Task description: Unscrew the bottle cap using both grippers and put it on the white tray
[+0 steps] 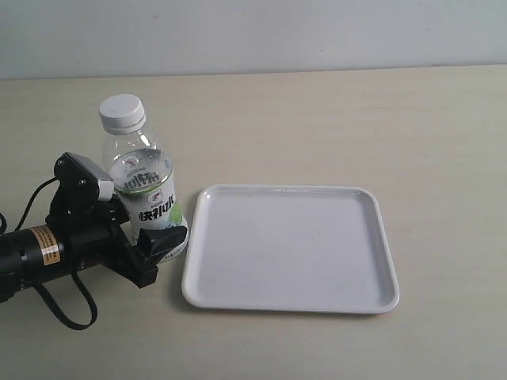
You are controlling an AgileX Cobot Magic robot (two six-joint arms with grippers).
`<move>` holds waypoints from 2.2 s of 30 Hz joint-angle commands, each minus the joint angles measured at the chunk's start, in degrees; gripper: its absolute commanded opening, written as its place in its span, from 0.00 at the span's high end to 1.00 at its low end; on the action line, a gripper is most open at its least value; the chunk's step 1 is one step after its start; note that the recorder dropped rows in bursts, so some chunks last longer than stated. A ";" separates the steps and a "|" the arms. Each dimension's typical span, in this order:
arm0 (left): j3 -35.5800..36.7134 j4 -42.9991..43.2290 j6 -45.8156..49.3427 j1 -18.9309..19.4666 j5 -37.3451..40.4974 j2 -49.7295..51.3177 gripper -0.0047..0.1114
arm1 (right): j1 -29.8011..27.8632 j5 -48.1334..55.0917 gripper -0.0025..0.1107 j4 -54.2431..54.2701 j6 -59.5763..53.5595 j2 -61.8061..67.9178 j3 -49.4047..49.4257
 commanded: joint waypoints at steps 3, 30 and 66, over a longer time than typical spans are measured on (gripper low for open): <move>-0.14 -0.44 0.47 0.01 -0.53 0.16 0.95 | -0.27 -0.36 0.98 -0.46 -0.04 -0.32 0.25; -0.83 2.75 0.02 0.01 -0.95 0.16 0.96 | -0.27 -7.54 0.98 11.46 11.49 -0.32 0.25; -0.83 7.64 -2.72 0.01 -1.51 0.16 0.96 | -0.27 39.51 0.98 15.31 -17.72 70.87 -76.80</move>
